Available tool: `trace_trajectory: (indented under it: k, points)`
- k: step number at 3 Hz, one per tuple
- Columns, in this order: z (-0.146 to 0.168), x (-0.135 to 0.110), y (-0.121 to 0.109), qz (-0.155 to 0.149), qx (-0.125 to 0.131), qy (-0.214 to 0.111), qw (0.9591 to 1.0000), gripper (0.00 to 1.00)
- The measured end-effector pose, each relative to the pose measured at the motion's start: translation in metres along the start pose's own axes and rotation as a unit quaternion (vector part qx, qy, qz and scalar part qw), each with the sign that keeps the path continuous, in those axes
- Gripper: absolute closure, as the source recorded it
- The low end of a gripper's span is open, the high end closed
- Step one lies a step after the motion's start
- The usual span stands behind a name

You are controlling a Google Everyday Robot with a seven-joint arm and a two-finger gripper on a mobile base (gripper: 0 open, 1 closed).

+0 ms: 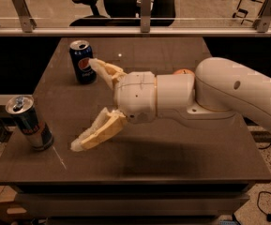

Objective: Pick redbull can

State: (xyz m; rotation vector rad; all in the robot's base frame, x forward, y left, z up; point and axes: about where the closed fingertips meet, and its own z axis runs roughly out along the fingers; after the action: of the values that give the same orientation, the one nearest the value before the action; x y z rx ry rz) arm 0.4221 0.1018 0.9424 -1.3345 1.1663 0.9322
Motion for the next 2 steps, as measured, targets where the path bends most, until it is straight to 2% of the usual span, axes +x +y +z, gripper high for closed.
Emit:
trace_trajectory:
  k: [2]
  points:
    - [0.0211, 0.0043, 0.0096, 0.016, 0.005, -0.009, 0.9998, 0.0]
